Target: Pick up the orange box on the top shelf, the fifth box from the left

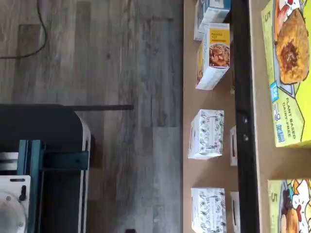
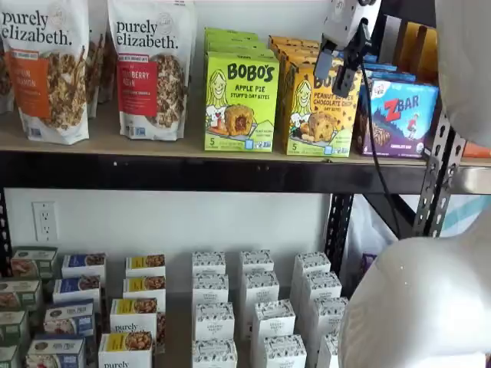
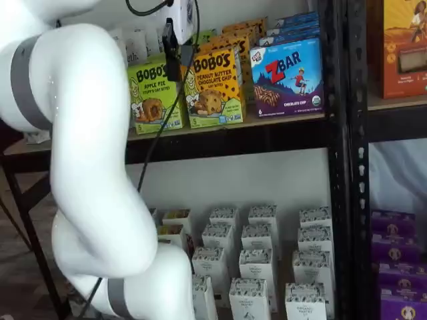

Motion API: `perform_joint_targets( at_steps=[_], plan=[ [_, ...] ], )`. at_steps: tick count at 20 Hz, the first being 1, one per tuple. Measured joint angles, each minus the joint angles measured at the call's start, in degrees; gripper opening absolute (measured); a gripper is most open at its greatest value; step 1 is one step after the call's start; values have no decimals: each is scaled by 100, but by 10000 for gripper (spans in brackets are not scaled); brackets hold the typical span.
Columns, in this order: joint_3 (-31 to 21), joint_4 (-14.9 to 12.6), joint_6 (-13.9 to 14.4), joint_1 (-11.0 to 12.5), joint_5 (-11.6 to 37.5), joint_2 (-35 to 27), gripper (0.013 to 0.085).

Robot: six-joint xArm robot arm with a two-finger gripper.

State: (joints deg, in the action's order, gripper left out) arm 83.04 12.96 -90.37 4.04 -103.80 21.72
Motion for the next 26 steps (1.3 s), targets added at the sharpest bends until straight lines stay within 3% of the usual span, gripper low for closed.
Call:
perform_joint_targets(
  at_steps=[9, 19, 26],
  plan=[
    [-174, -35, 70, -91, 161, 129, 850],
    [-406, 402, -69, 161, 586, 333, 850],
    [-418, 418, -189, 274, 718, 315, 850]
  ],
)
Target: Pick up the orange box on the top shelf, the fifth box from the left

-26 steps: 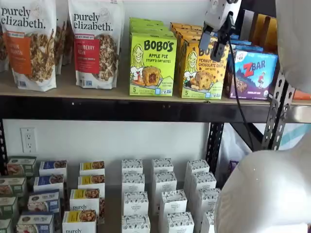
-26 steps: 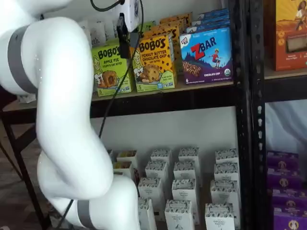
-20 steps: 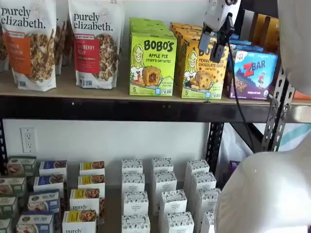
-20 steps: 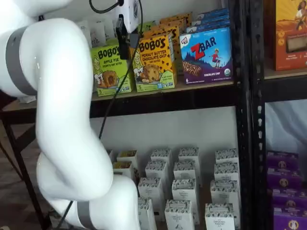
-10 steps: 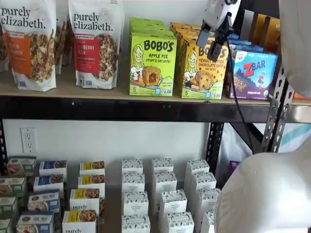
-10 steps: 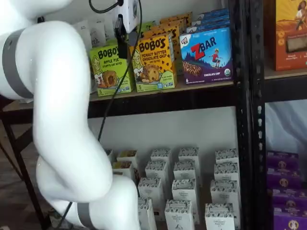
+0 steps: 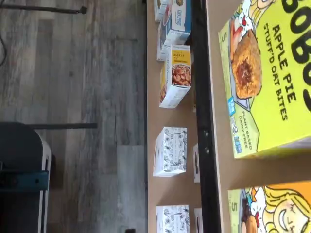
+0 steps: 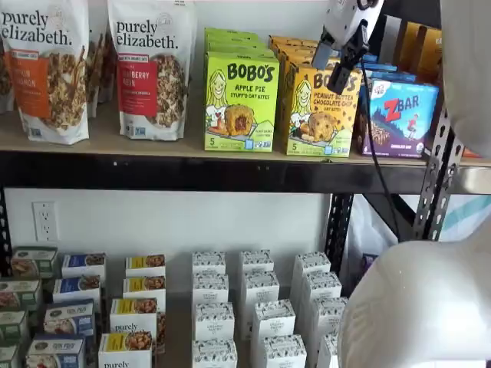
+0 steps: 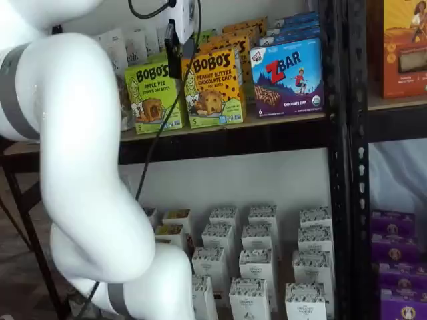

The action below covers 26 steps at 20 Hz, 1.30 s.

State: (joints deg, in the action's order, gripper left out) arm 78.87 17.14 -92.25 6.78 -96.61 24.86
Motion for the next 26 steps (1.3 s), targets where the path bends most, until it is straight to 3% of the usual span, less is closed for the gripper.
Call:
perform_joint_targets(
  at_steps=[13, 26],
  plan=[
    [257, 372, -264, 351, 462, -292, 850],
    [815, 168, -132, 151, 488, -859, 850]
  ],
)
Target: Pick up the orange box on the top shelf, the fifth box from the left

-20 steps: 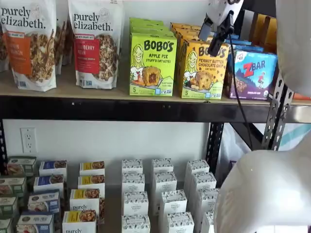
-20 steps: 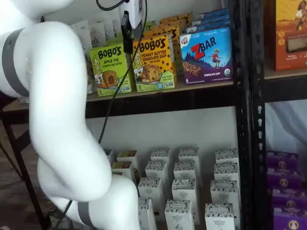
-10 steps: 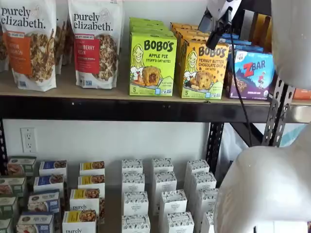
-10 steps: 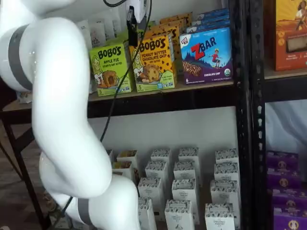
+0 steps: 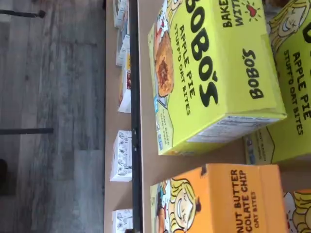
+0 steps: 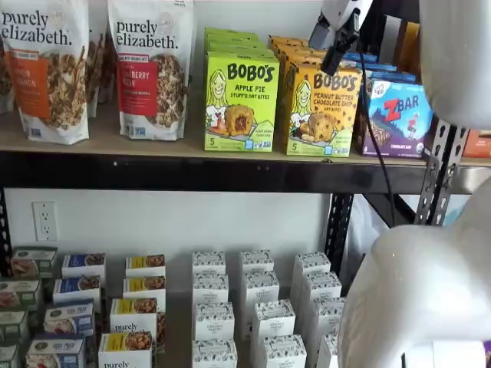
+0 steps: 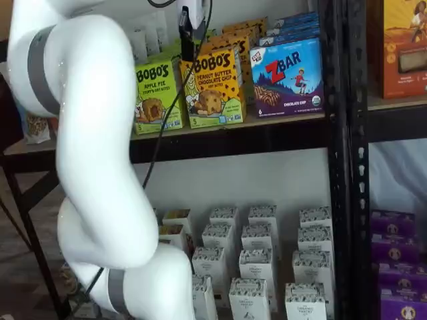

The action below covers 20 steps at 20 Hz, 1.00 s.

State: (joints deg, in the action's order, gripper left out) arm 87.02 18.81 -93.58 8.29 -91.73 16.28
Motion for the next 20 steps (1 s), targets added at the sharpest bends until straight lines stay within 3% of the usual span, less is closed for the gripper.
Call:
perform_joint_targets(
  at_steps=[20],
  plan=[
    [-33, -586, 58, -279, 244, -300, 850]
  ],
)
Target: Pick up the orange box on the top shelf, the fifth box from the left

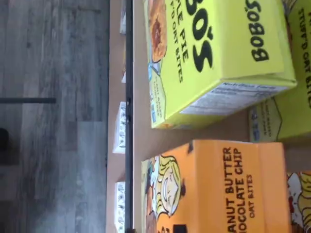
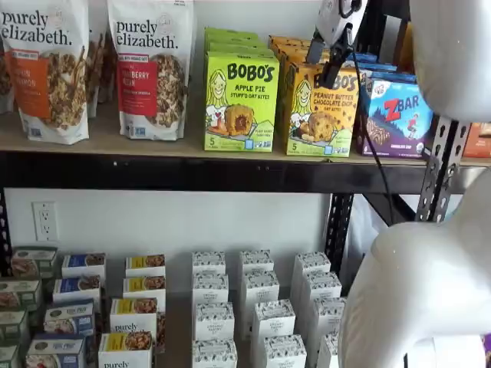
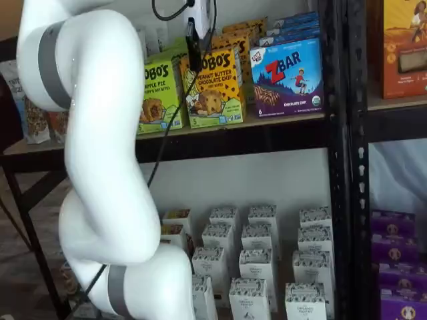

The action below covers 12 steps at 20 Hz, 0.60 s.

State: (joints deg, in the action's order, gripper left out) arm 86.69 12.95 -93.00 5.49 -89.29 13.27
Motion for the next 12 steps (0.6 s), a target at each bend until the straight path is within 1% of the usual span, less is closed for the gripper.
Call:
perform_joint_targets(
  at_steps=[4, 12],
  plan=[
    [7, -122, 16, -45, -54, -53, 850],
    [82, -231, 30, -82, -171, -162, 850]
  ],
)
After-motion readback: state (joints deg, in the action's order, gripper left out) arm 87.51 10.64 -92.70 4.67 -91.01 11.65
